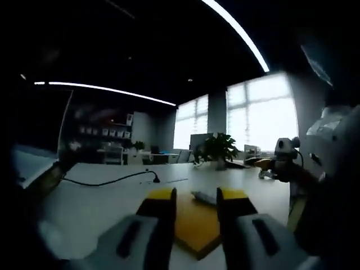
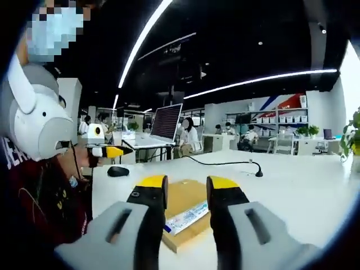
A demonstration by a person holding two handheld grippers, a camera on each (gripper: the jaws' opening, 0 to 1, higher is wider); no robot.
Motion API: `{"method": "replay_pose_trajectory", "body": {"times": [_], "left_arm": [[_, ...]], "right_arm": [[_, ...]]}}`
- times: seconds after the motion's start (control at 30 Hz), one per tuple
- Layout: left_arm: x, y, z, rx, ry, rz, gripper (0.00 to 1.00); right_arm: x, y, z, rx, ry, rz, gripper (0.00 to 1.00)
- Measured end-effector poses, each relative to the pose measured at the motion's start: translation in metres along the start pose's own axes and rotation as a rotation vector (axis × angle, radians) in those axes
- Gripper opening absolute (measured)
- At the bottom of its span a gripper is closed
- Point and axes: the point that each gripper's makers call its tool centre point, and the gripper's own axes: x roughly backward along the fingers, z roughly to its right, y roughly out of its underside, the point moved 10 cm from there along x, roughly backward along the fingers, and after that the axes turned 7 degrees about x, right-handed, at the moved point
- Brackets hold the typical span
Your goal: Pick up the toothpaste unscrew the cap squeeze it onto the small board screw the cap back on and return it to the table
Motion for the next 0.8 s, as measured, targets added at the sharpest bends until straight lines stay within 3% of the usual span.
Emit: {"method": "replay_pose_trajectory", "body": {"times": [0.13,0.3,0.43,0.5,0.63,0.7,0.8], "left_arm": [[-0.002,0.004,0.007,-0.095,-0.034,-0.030,0.37],[-0.001,-0.003,0.029,-0.110,-0.027,0.030,0.44],[0.010,-0.005,0.045,-0.157,-0.065,0.055,0.44],[0.016,-0.005,0.052,-0.175,-0.091,0.062,0.44],[0.043,-0.004,0.074,-0.163,-0.121,0.098,0.44],[0.062,0.000,0.085,-0.158,-0.148,0.111,0.44],[0.097,0.010,0.098,-0.136,-0.222,0.103,0.44]], "right_arm": [[0.018,0.011,0.007,-0.046,0.042,-0.018,0.30],[0.034,0.006,0.014,-0.135,0.085,0.076,0.30],[0.044,-0.006,0.012,-0.097,0.153,0.168,0.36],[0.054,-0.008,0.007,-0.062,0.179,0.172,0.40],[0.072,-0.005,-0.003,-0.034,0.205,0.122,0.38],[0.084,-0.004,-0.006,-0.033,0.239,0.132,0.38],[0.102,-0.006,-0.013,-0.100,0.264,0.175,0.38]]}}
